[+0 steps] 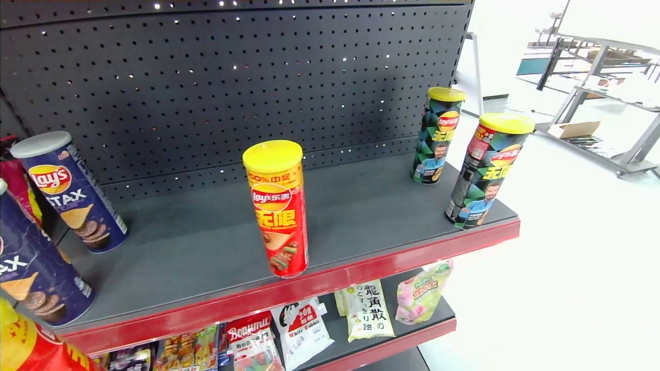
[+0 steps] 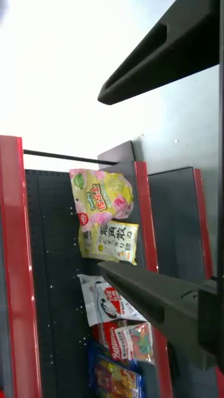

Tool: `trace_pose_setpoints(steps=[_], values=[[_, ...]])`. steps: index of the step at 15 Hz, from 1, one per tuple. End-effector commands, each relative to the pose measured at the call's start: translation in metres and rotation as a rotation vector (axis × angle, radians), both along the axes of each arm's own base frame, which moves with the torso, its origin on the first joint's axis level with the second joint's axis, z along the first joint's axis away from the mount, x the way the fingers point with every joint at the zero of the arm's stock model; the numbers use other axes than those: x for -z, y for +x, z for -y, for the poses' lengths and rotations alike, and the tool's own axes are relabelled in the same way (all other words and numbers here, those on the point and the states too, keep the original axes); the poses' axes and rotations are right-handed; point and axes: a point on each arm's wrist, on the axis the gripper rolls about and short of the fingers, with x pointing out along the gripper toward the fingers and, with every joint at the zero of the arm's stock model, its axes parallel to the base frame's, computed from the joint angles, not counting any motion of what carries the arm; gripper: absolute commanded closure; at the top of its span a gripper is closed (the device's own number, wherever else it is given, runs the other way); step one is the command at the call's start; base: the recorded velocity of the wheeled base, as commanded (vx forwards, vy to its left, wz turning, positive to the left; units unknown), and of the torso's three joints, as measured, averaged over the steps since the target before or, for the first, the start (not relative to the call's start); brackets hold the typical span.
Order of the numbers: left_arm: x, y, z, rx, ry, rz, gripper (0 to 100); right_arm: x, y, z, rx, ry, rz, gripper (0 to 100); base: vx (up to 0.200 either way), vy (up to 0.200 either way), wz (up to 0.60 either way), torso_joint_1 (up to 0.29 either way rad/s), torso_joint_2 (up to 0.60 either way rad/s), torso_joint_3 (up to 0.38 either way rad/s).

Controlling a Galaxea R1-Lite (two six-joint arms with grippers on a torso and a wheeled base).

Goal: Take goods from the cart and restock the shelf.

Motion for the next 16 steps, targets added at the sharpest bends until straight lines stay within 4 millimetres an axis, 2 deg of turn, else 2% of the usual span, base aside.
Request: trace_pose_setpoints(steps=[1, 5, 6, 8, 9, 10, 13, 16], values=[[-0.001, 0.004, -0.001, -0.004, -0.002, -0.018, 100, 0.0, 0.0, 0.0, -0.001, -0.001, -0.005, 0, 0.0, 0.0, 0.0, 0.0, 0.0, 0.0], [-0.019, 0.036, -0.006, -0.06, -0.004, -0.064, 100, 0.0, 0.0, 0.0, -0.001, 0.001, -0.005, 0, 0.0, 0.0, 0.0, 0.0, 0.0, 0.0], [-0.02, 0.039, -0.006, -0.062, -0.004, -0.068, 100, 0.0, 0.0, 0.0, -0.001, 0.001, -0.005, 0, 0.0, 0.0, 0.0, 0.0, 0.0, 0.0], [-0.033, 0.077, -0.011, -0.046, -0.005, -0.107, 100, 0.0, 0.0, 0.0, -0.001, 0.001, -0.005, 0, 0.0, 0.0, 0.0, 0.0, 0.0, 0.0], [-0.036, 0.085, -0.011, -0.028, -0.005, -0.111, 100, 0.0, 0.0, 0.0, -0.001, 0.001, -0.005, 0, 0.0, 0.0, 0.0, 0.0, 0.0, 0.0], [-0.043, 0.102, -0.01, 0.022, -0.01, -0.11, 100, 0.0, 0.0, 0.0, -0.001, 0.001, -0.005, 0, 0.0, 0.0, 0.0, 0.0, 0.0, 0.0], [-0.059, 0.127, -0.007, 0.076, -0.007, -0.119, 100, 0.0, 0.0, 0.0, -0.001, 0.001, -0.005, 0, 0.0, 0.0, 0.0, 0.0, 0.0, 0.0], [-0.07, 0.144, -0.001, 0.12, -0.005, -0.127, 100, 0.0, 0.0, 0.0, -0.001, 0.001, -0.005, 0, 0.0, 0.0, 0.0, 0.0, 0.0, 0.0]])
